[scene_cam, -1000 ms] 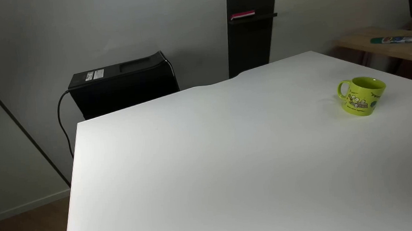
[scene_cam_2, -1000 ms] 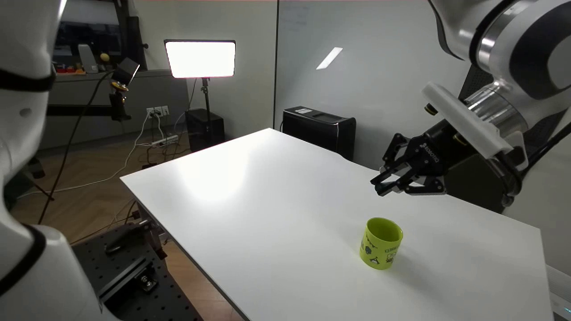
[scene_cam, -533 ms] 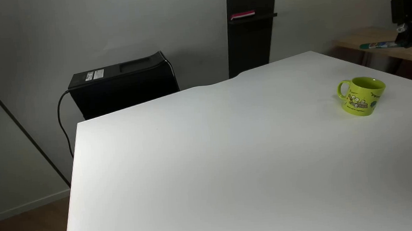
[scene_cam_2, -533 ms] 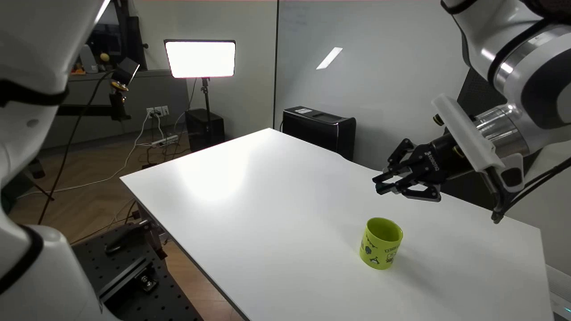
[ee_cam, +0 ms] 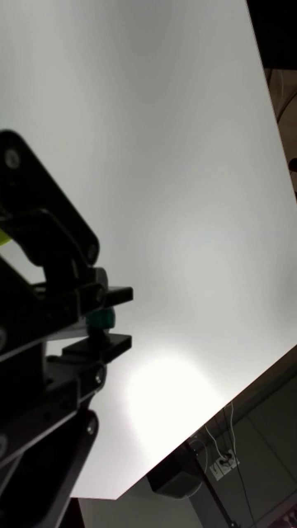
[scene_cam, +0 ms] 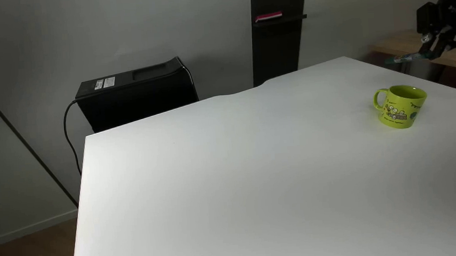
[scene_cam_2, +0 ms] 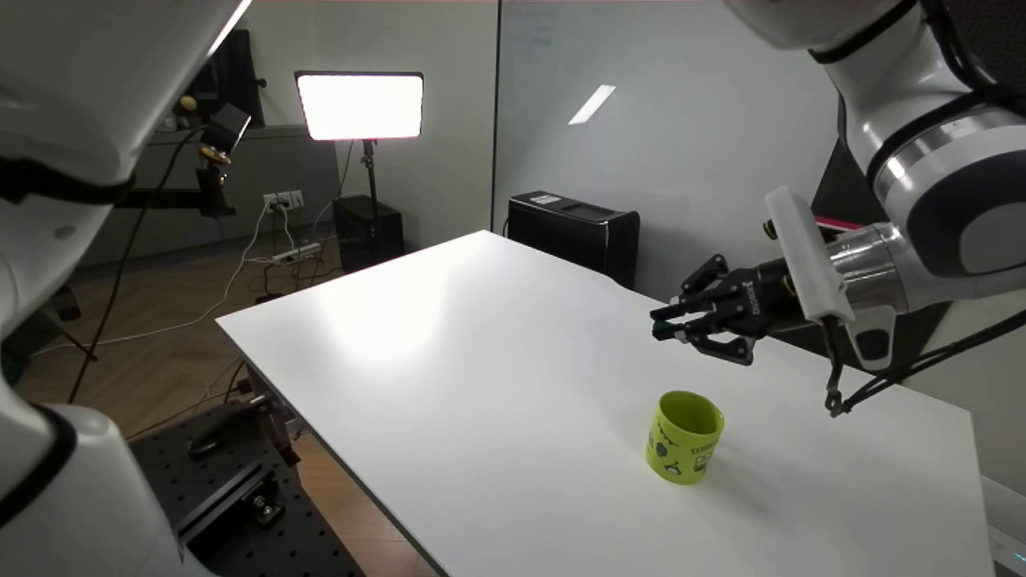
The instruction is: Pick the marker and put it in the cup
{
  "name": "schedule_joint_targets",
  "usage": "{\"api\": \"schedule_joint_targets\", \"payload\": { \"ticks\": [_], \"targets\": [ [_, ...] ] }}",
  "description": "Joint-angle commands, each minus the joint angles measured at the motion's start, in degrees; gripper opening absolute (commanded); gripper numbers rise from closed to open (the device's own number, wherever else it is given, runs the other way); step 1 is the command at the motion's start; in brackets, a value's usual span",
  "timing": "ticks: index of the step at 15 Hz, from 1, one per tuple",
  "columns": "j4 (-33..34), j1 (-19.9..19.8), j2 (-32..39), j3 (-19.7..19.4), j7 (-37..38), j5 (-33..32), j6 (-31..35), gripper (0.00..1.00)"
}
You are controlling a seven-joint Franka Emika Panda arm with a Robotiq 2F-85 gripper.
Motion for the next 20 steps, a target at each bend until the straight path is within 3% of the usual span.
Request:
{"api": "schedule_joint_targets", "payload": {
  "ticks": [1, 11, 20],
  "targets": [
    [-0.47, -0.93, 0.28, 0.14, 2.41, 2.92, -1.70, 0.06],
    [-9.26, -1.02, -0.61, -1.91, 0.61, 5.85, -1.32, 0.06],
    [-9.83, -2.43, 0.75, -3.92, 0.70, 5.53, -1.88, 0.06]
  ]
}}
